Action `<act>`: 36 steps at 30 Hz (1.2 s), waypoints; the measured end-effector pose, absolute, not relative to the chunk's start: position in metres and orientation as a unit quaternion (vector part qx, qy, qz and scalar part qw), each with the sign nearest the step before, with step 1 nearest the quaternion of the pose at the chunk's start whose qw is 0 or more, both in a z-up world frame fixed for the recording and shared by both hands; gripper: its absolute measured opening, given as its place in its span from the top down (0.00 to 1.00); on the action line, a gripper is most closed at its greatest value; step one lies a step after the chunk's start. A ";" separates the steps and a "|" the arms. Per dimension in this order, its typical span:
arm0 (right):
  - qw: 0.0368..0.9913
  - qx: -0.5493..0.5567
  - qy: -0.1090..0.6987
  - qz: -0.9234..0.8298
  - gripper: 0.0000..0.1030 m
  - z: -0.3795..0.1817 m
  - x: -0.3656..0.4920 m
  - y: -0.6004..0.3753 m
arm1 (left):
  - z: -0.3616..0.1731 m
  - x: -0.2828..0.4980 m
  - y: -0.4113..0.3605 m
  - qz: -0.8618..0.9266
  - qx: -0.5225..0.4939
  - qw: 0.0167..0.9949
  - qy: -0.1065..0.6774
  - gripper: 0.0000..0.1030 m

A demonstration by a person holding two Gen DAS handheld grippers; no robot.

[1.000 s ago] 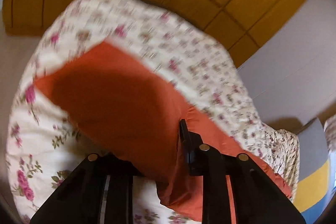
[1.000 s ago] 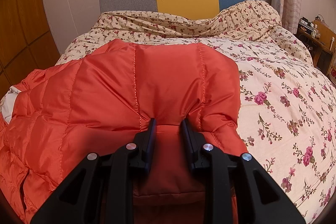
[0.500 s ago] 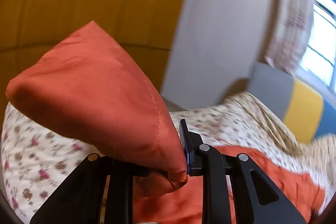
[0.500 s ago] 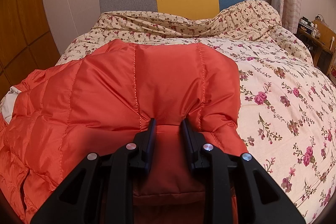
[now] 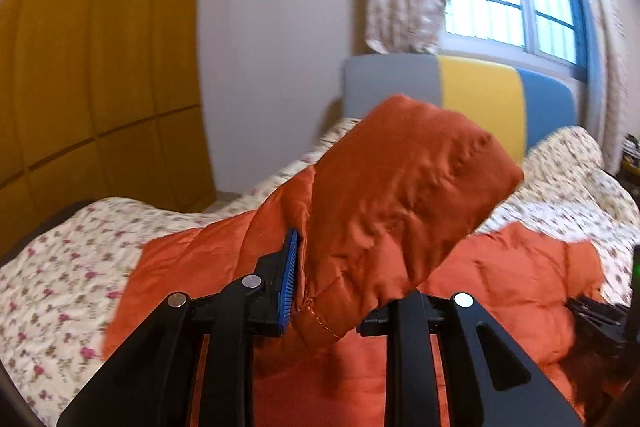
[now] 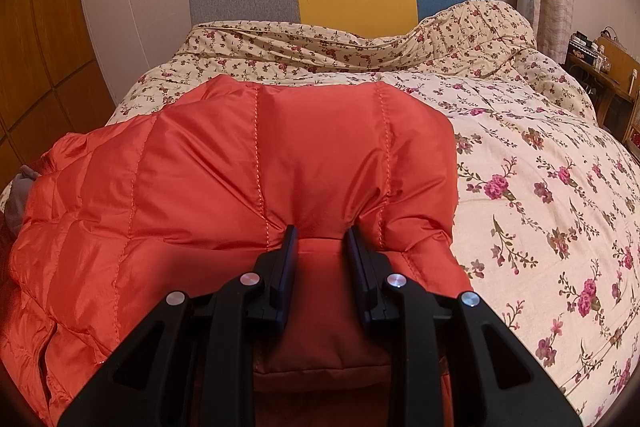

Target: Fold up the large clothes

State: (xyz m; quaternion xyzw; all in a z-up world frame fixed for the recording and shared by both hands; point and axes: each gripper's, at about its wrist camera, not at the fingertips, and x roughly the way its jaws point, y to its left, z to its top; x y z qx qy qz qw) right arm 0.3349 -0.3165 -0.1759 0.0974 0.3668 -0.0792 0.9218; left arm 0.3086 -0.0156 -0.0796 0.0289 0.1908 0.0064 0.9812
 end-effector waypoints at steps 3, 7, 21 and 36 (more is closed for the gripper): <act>0.922 0.098 0.367 -0.079 0.76 -0.176 0.335 -0.317 | -0.087 0.307 -0.044 -0.026 0.049 0.979 0.196 0.78; 0.922 0.097 0.366 -0.079 0.76 -0.176 0.335 -0.317 | -0.101 0.311 -0.077 -0.072 0.080 0.970 0.219 0.78; 0.922 0.097 0.366 -0.079 0.76 -0.177 0.335 -0.317 | -0.162 0.329 -0.150 -0.160 0.186 0.923 0.297 0.78; 0.922 0.098 0.365 -0.079 0.76 -0.177 0.335 -0.316 | -0.124 0.256 -0.131 -0.223 0.189 0.935 0.202 0.15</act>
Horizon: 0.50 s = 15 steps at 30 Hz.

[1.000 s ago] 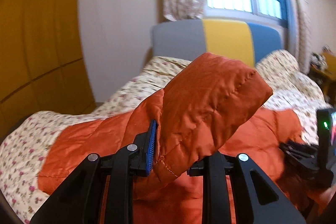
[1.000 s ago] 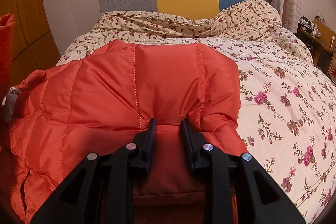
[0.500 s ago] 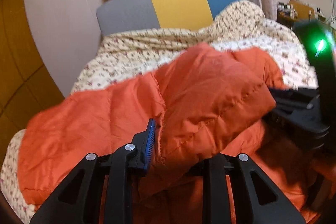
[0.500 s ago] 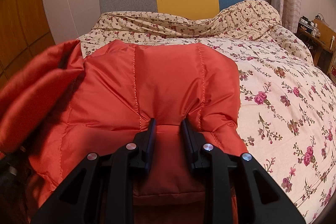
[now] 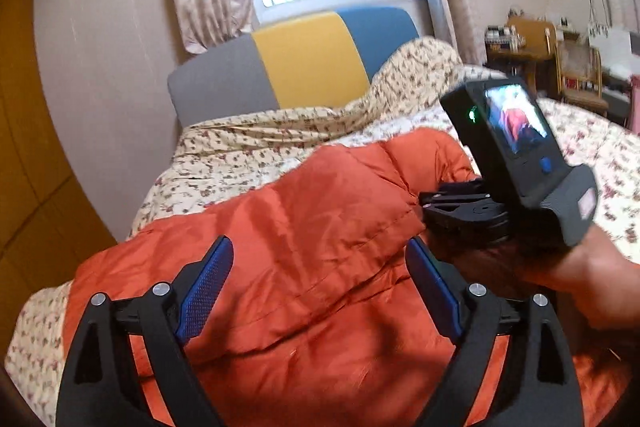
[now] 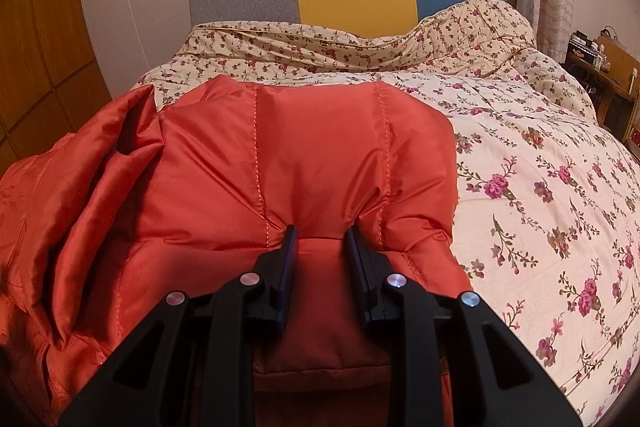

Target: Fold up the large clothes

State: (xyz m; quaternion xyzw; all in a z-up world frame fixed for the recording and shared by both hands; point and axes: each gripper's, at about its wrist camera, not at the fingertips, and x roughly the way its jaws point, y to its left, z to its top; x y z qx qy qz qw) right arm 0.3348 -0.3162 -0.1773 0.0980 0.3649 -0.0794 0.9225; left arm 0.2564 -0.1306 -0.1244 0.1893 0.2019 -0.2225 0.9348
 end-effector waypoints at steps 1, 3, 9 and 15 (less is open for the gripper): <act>0.922 0.098 0.365 -0.080 0.76 -0.177 0.335 -0.316 | -0.121 0.258 -0.119 -0.218 0.174 0.938 0.207 0.15; 0.922 0.097 0.365 -0.080 0.76 -0.177 0.335 -0.316 | -0.114 0.268 -0.096 -0.198 0.136 0.946 0.220 0.15; 0.923 0.098 0.365 -0.079 0.76 -0.178 0.335 -0.316 | -0.103 0.311 0.015 -0.043 -0.024 0.968 0.248 0.23; 0.923 0.098 0.365 -0.079 0.76 -0.178 0.335 -0.316 | -0.117 0.344 0.062 0.028 -0.069 0.954 0.290 0.52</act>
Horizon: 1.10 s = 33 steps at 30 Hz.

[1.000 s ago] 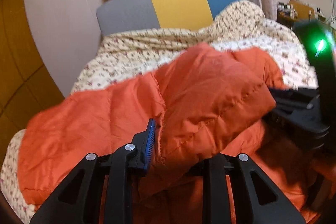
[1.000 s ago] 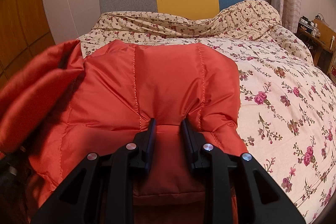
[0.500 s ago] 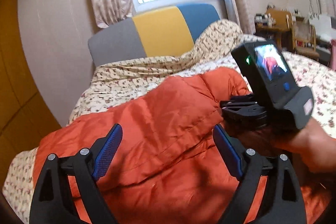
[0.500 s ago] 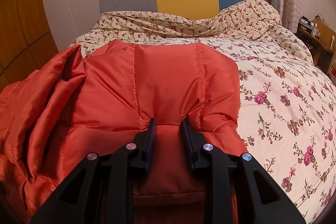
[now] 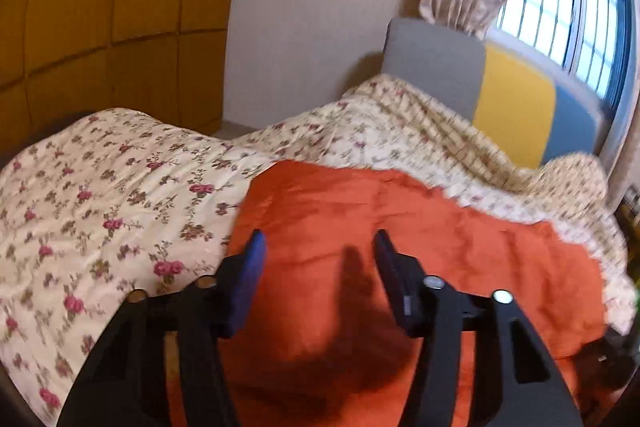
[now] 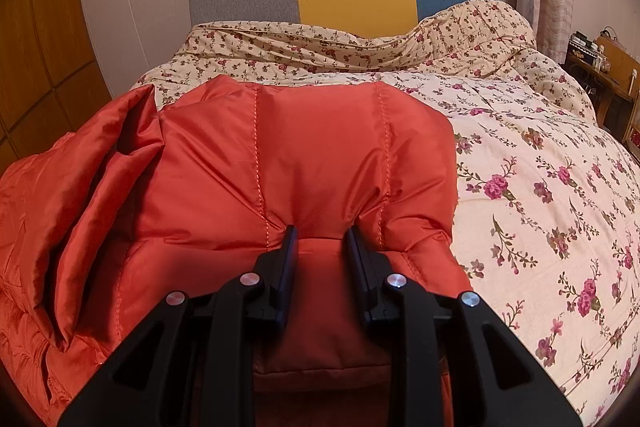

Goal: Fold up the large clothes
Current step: 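Grasp the folded jacket edge with both grippers and fold it over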

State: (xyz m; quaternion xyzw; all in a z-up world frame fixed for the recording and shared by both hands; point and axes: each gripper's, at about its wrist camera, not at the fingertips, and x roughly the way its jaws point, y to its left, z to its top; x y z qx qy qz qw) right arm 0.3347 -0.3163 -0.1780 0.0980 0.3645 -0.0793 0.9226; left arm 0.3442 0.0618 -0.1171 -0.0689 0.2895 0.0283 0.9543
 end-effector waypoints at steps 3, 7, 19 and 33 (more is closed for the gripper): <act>0.923 0.098 0.364 -0.079 0.76 -0.178 0.335 -0.316 | -0.128 0.361 0.045 0.003 -0.042 0.951 0.308 0.57; 0.923 0.099 0.364 -0.079 0.76 -0.178 0.335 -0.317 | -0.143 0.375 0.008 -0.054 0.002 0.946 0.320 0.57; 0.966 0.092 0.237 -0.037 0.55 -0.102 0.284 -0.284 | -0.150 0.367 0.002 -0.059 -0.001 0.950 0.307 0.50; 0.938 -0.015 0.336 0.085 0.60 -0.121 0.383 -0.147 | -0.127 0.367 0.013 -0.034 0.022 0.949 0.312 0.26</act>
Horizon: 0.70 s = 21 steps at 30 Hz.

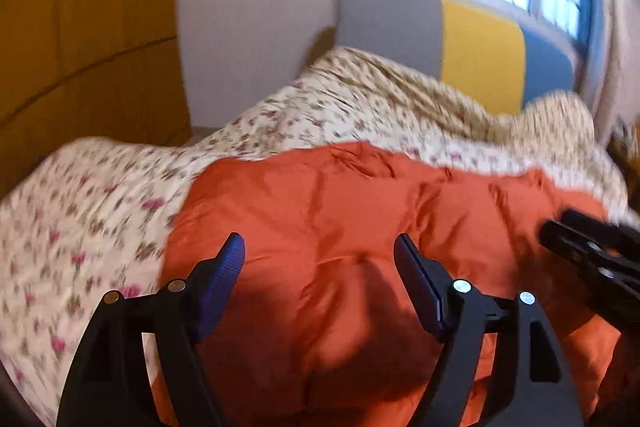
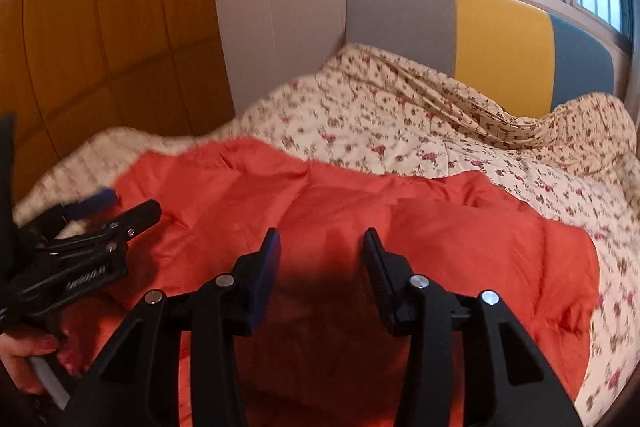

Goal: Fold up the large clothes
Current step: 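Grasp the folded jacket edge with both grippers and fold it over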

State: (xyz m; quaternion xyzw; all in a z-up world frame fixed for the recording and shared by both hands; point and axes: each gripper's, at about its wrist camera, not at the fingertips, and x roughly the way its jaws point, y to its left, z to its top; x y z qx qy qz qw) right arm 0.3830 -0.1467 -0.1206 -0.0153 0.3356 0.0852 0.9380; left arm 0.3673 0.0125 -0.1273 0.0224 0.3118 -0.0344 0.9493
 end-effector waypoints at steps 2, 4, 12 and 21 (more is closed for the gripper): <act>0.933 -0.008 0.354 0.069 0.61 -0.139 0.399 -0.156 | -0.142 0.381 0.001 -0.025 0.076 0.944 0.321 0.26; 0.934 0.014 0.350 0.074 0.61 -0.155 0.404 -0.167 | -0.154 0.389 0.001 -0.030 0.077 0.942 0.326 0.25; 0.930 0.020 0.361 0.069 0.61 -0.174 0.406 -0.175 | -0.169 0.393 0.009 -0.050 0.050 0.940 0.333 0.22; 0.932 0.012 0.357 0.062 0.60 -0.172 0.400 -0.174 | -0.137 0.384 0.055 0.018 -0.009 0.952 0.305 0.22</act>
